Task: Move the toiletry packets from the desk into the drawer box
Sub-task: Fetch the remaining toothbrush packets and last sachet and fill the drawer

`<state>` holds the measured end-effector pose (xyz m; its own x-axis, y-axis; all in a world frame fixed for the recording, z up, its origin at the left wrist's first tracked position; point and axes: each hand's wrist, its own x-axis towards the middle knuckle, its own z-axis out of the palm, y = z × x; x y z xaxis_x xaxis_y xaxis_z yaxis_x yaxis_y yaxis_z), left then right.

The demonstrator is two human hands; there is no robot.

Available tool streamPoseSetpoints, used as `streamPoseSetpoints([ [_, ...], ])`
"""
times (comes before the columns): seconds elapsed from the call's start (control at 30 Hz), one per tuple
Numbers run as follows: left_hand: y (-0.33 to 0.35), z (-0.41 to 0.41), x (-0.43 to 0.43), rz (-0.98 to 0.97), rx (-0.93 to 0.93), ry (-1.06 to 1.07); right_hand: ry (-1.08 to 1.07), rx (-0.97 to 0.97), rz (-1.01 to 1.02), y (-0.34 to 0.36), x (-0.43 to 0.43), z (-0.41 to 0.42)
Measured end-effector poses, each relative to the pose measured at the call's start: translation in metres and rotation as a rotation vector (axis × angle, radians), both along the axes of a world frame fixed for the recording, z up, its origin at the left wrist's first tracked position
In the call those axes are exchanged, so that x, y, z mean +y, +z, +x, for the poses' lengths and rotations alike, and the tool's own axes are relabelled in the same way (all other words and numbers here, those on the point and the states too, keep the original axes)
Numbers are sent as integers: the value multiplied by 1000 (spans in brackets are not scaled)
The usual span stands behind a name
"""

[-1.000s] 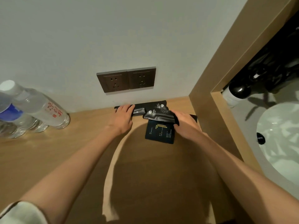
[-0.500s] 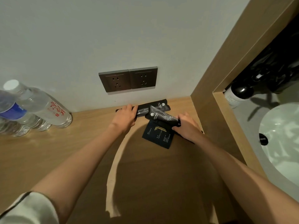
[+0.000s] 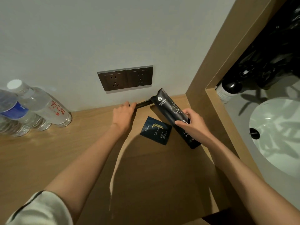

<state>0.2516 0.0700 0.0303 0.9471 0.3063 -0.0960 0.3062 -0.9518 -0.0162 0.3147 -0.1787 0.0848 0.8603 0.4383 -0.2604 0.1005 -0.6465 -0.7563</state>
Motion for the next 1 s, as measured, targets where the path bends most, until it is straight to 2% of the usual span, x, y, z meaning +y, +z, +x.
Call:
streamPoseSetpoints([
  [0.13, 27, -19, -9, -61, -111, 14, -24, -62, 70, 28, -13, -19],
  [0.23, 51, -46, -20, -188, -199, 37, -72, -68, 136, 50, -27, -42],
  [0.33, 77, -79, -35, -424, -300, 51, -130, -88, 200, 70, -45, -69],
  [0.47, 115, -118, -76, -844, -380, 31, -217, -85, 260, 93, -75, -110],
  [0.67, 143, -152, -148, -1209, -306, -52, -435, -117, 365, 117, -132, -163],
  [1.0, 164, -164, -280, -1361, -123, -169, -803, -60, 520, 123, -270, -225],
])
